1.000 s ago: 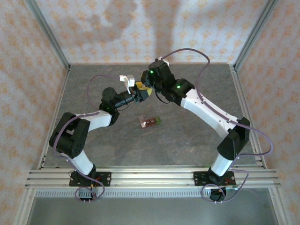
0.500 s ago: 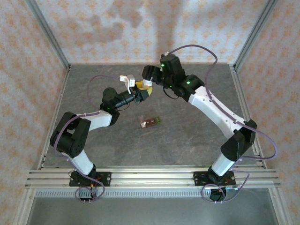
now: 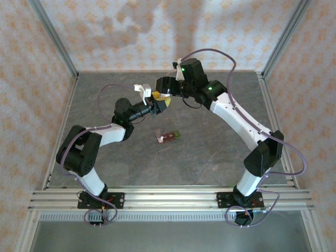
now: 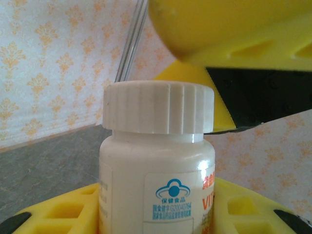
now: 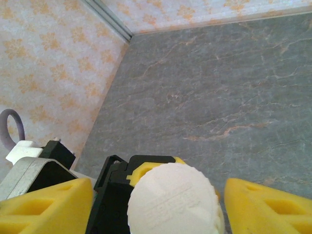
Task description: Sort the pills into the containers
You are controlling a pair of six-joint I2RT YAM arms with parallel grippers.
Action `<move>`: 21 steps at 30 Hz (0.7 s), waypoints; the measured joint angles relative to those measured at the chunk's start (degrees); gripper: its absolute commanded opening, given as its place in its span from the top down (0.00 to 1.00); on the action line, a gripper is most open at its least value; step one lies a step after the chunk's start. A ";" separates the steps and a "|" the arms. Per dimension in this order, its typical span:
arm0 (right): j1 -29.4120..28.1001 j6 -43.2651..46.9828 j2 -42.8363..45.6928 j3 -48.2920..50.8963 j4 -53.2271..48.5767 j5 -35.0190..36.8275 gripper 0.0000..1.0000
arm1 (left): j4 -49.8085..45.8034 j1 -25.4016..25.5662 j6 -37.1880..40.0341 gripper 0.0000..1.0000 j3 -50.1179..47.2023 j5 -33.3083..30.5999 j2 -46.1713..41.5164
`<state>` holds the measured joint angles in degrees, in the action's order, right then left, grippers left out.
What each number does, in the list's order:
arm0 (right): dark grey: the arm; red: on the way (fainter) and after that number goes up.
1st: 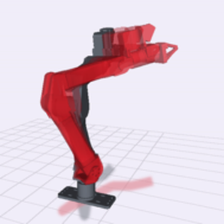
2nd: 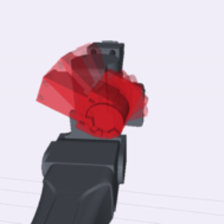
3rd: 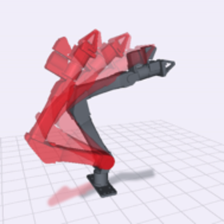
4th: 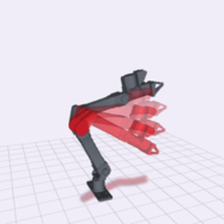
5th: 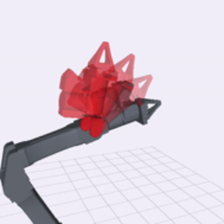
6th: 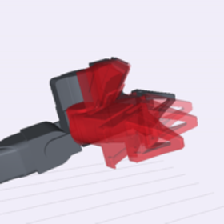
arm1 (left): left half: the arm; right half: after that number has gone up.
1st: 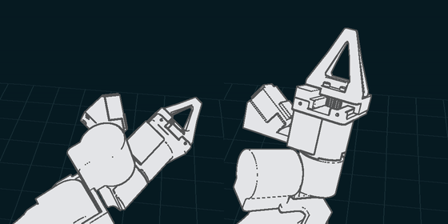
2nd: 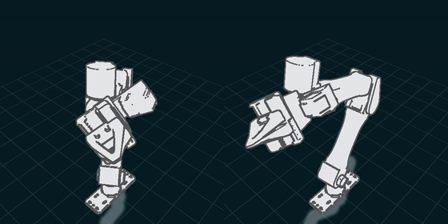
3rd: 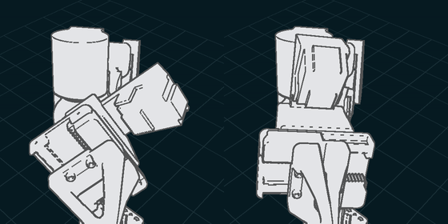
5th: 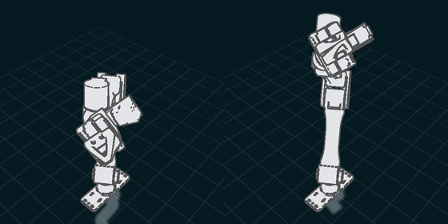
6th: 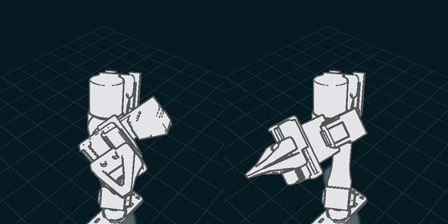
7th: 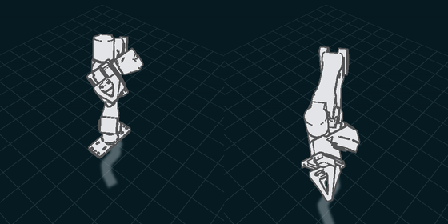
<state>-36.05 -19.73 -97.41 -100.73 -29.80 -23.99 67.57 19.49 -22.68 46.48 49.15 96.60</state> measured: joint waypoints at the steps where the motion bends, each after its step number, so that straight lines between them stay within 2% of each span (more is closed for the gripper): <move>1: 0.00 0.04 -0.09 -0.02 0.00 -0.31 0.34 | 0.00 0.00 0.00 1.00 0.00 0.00 0.00; 8: 0.00 -0.07 -0.79 -0.44 0.00 -0.68 0.41 | 0.00 0.00 0.00 1.00 0.00 -0.02 0.00; 17: 0.00 -0.37 -1.25 -0.48 -0.02 0.96 0.60 | -0.04 -0.15 -0.22 1.00 -0.02 -0.09 0.00; 21: -1.33 -2.05 -1.22 -0.52 0.11 4.61 0.70 | -0.20 -0.28 -0.50 1.00 -0.02 -0.07 0.00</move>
<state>-37.39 -21.78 -98.63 -101.25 -29.69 -19.38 67.37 19.20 -23.18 46.46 49.08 96.60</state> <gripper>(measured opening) 0.391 0.419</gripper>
